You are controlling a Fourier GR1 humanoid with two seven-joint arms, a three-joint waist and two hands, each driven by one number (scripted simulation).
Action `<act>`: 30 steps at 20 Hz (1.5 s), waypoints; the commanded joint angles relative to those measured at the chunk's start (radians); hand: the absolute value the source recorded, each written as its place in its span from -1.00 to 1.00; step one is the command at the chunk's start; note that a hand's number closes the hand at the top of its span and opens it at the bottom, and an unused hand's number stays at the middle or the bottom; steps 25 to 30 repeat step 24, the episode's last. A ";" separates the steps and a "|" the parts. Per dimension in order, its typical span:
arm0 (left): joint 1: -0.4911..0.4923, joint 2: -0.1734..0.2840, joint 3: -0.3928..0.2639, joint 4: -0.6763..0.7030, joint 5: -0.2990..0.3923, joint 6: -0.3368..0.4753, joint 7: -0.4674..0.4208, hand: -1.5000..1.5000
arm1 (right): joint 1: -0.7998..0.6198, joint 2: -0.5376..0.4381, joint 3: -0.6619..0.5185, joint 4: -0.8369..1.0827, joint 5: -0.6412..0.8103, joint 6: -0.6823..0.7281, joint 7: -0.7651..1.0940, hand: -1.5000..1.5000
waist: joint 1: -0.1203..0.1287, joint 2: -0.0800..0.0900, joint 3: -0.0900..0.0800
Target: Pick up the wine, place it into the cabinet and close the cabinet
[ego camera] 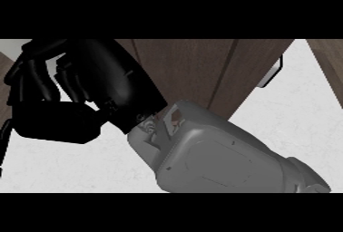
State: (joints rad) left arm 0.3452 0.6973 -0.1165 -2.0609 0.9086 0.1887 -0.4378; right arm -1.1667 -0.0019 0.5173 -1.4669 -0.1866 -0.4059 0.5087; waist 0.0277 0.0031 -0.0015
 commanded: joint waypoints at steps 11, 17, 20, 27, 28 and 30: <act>-0.050 -0.068 0.005 0.049 -0.068 -0.030 0.031 -1.00 | -0.062 0.002 -0.171 0.445 -0.027 0.148 -0.285 1.00 | 0.001 0.005 0.000; -0.044 -0.069 0.011 0.002 -0.074 0.002 0.058 -1.00 | -0.054 -0.092 -0.223 0.502 -0.003 0.232 -0.351 1.00 | 0.004 0.008 0.000; -0.089 -0.043 0.044 0.003 -0.034 -0.004 0.106 -1.00 | -0.058 -0.088 -0.206 0.519 0.026 0.224 -0.352 1.00 | 0.000 0.009 0.000; -0.076 -0.086 0.001 0.024 -0.076 0.000 0.072 -1.00 | -0.040 -0.110 -0.215 0.514 0.027 0.248 -0.370 1.00 | -0.003 0.008 0.000; -0.076 -0.086 0.001 0.024 -0.076 0.000 0.072 -1.00 | -0.040 -0.110 -0.215 0.514 0.027 0.248 -0.370 1.00 | -0.003 0.008 0.000; -0.076 -0.086 0.001 0.024 -0.076 0.000 0.072 -1.00 | -0.040 -0.110 -0.215 0.514 0.027 0.248 -0.370 1.00 | -0.003 0.008 0.000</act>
